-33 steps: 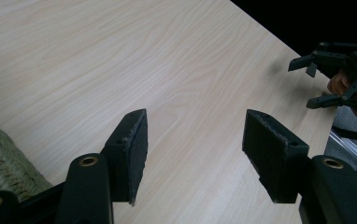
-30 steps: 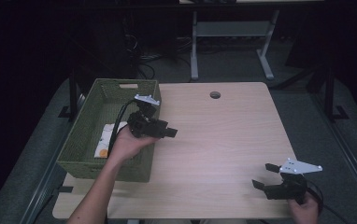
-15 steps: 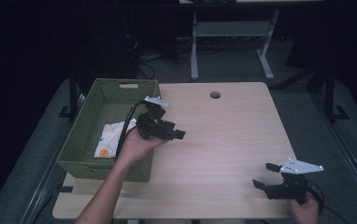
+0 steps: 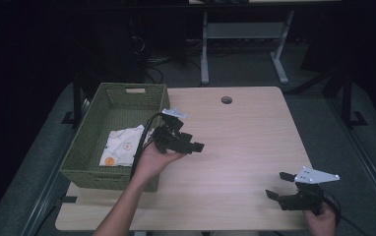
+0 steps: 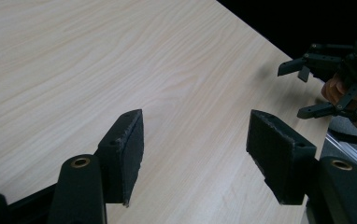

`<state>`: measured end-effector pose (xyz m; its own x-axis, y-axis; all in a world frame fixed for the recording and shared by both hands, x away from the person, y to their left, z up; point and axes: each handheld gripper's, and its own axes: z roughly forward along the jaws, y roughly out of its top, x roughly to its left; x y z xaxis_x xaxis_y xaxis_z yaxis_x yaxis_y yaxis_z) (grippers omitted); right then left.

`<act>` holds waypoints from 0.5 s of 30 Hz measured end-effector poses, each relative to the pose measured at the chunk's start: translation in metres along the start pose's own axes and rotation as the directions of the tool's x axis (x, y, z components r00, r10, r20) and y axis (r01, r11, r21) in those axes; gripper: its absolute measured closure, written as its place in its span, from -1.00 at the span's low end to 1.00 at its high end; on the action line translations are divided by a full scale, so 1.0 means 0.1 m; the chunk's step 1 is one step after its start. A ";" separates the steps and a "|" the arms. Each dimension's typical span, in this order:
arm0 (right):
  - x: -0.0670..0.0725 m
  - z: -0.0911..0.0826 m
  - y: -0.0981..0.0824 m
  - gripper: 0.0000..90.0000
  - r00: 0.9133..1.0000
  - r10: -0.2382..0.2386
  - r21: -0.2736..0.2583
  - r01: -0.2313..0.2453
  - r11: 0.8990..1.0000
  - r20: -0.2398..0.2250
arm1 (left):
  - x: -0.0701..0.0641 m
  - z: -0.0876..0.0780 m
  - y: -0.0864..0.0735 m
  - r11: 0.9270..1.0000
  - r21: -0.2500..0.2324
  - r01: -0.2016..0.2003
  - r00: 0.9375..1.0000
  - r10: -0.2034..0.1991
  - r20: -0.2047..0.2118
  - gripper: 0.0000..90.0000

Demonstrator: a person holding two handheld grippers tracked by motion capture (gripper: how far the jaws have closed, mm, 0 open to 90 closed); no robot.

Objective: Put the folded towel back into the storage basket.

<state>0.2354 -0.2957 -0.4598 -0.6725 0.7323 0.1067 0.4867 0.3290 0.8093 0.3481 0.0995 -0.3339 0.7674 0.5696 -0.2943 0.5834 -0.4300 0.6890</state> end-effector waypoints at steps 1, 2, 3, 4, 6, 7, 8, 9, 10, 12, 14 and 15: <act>0.00 0.00 0.00 -0.69 1.000 -0.003 -0.002 0.003 1.000 0.002 | -0.02 0.02 -0.01 1.000 0.000 -0.001 1.000 0.001 0.004 -0.18; 0.00 0.00 0.00 -0.69 1.000 -0.006 -0.003 0.006 1.000 0.002 | -0.03 0.04 -0.02 1.000 -0.001 -0.004 1.000 0.004 0.002 -0.18; 0.00 0.00 0.00 -0.69 1.000 -0.006 -0.002 0.006 1.000 0.003 | -0.03 0.05 -0.02 1.000 0.000 -0.005 1.000 0.005 0.004 -0.18; 0.00 0.00 0.00 -0.69 1.000 -0.007 0.000 0.007 1.000 0.003 | -0.04 0.06 -0.03 1.000 -0.002 -0.003 1.000 0.003 0.005 -0.18; 0.00 0.00 0.00 -0.69 1.000 -0.007 0.000 0.007 1.000 0.004 | -0.04 0.08 -0.04 1.000 -0.002 -0.003 1.000 0.003 0.005 -0.18; 0.00 0.00 0.00 -0.69 1.000 -0.008 0.001 0.008 1.000 0.004 | -0.05 0.09 -0.05 1.000 -0.001 -0.003 1.000 0.003 0.004 -0.19; 0.00 0.00 0.00 -0.69 1.000 -0.008 0.001 0.008 1.000 0.004 | -0.05 0.11 -0.07 1.000 -0.002 0.000 1.000 0.000 0.009 -0.19; 0.00 0.00 -0.01 -0.69 1.000 -0.007 0.002 0.007 1.000 0.005 | -0.05 0.14 -0.09 1.000 0.006 0.003 1.000 -0.003 0.012 -0.18; 0.00 0.00 -0.01 -0.69 1.000 -0.007 0.002 0.007 1.000 0.005 | -0.05 0.14 -0.09 1.000 0.006 0.003 1.000 -0.003 0.012 -0.18; -0.01 0.00 -0.01 -0.69 1.000 -0.007 0.003 0.007 1.000 0.006 | -0.06 0.17 -0.12 1.000 0.008 0.005 1.000 -0.005 0.019 -0.18; -0.01 0.00 -0.01 -0.69 1.000 -0.007 0.004 0.007 1.000 0.007 | -0.08 0.19 -0.14 1.000 0.009 0.001 1.000 -0.001 0.021 -0.18; 0.00 0.01 -0.01 -0.69 1.000 -0.008 0.005 0.008 1.000 0.007 | -0.10 0.22 -0.17 1.000 0.008 0.003 1.000 -0.003 0.021 -0.19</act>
<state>0.2357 -0.2958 -0.4609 -0.6722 0.7340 0.0965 0.4844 0.3376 0.8071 0.3364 0.0854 -0.3576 0.7711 0.5558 -0.3106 0.5877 -0.4339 0.6829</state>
